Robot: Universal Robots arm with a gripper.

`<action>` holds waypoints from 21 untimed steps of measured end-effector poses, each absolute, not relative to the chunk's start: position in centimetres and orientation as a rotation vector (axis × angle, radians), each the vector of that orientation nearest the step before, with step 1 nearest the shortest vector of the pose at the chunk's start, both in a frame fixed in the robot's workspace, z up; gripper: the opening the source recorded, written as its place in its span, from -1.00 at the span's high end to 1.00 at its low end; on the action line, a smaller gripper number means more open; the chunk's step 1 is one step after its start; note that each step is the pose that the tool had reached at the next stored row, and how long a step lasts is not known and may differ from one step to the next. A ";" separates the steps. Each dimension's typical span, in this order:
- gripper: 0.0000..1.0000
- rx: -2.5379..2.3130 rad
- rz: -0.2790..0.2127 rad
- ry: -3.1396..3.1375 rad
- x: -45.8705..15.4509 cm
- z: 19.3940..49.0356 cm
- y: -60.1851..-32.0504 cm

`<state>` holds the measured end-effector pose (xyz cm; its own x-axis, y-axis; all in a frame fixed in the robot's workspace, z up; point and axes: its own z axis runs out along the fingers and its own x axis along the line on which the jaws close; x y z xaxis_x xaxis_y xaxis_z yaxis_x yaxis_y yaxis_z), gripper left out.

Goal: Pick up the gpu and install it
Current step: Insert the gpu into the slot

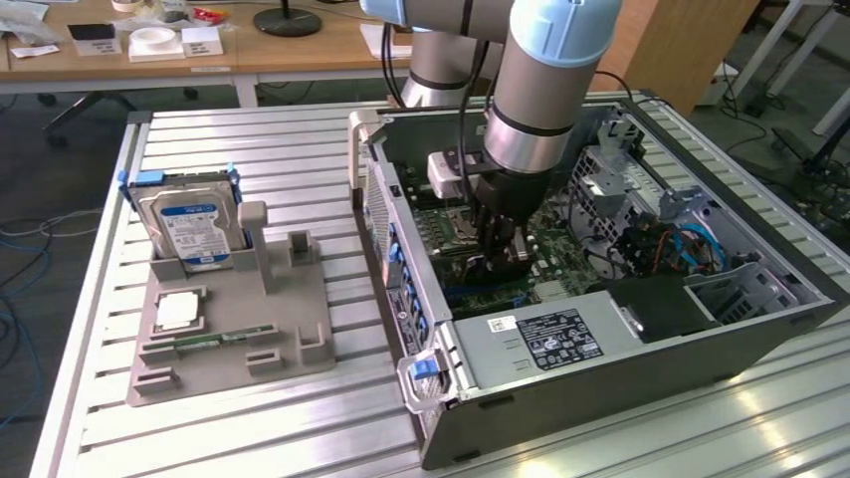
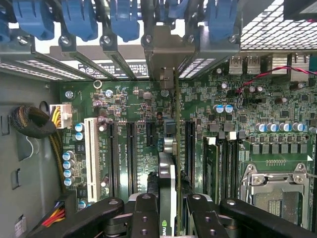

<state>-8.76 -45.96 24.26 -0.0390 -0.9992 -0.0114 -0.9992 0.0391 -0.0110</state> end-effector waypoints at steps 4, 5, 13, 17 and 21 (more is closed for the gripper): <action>0.47 -2.167 0.000 2.253 -8.8 24.3 -46.0; 0.47 -2.166 0.000 2.253 -8.8 24.2 -46.0; 0.47 -2.167 0.000 2.253 -8.9 24.1 -46.0; 0.47 -2.166 0.000 2.252 -8.9 23.8 -46.0; 0.47 -2.166 0.000 2.253 -8.9 23.8 -46.0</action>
<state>-8.88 -45.96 23.82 -0.0390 -0.9992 -0.0115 -0.9992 0.0391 -0.0112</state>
